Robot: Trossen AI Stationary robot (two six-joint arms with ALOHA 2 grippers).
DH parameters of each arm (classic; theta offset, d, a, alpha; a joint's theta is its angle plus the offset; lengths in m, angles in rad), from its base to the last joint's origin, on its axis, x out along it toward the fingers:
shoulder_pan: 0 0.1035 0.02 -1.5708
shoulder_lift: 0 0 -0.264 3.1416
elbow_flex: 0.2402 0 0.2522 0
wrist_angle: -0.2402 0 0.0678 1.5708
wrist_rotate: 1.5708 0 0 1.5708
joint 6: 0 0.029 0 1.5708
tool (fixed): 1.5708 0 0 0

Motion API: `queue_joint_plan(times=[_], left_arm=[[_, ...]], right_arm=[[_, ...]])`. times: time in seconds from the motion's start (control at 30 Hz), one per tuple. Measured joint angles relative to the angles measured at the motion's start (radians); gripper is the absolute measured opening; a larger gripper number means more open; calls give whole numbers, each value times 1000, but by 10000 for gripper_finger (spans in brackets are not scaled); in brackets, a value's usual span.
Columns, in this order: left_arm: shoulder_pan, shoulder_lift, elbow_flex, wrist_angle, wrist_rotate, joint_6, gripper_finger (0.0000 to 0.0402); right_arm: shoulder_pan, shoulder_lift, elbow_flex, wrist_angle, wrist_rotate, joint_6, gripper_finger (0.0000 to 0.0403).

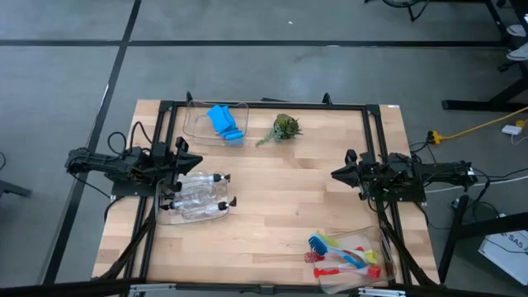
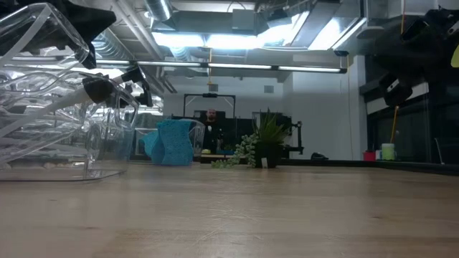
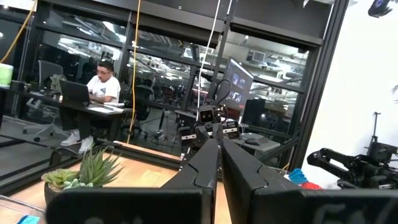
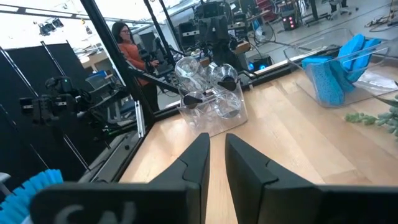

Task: Pick & Place Kitchen Sink Supplies
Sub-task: Return to Home Position

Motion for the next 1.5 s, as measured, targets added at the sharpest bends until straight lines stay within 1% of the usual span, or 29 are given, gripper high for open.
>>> queue_joint_plan(times=[0.7, 1.5], left_arm=[[0, 0, 0, 0, 0, 0, 10], [0, 0, 0, 0, 0, 0, 19]], right_arm=[[0, 0, 0, 0, 0, -1, 52], [0, 0, 0, 0, 1, 0, 52]])
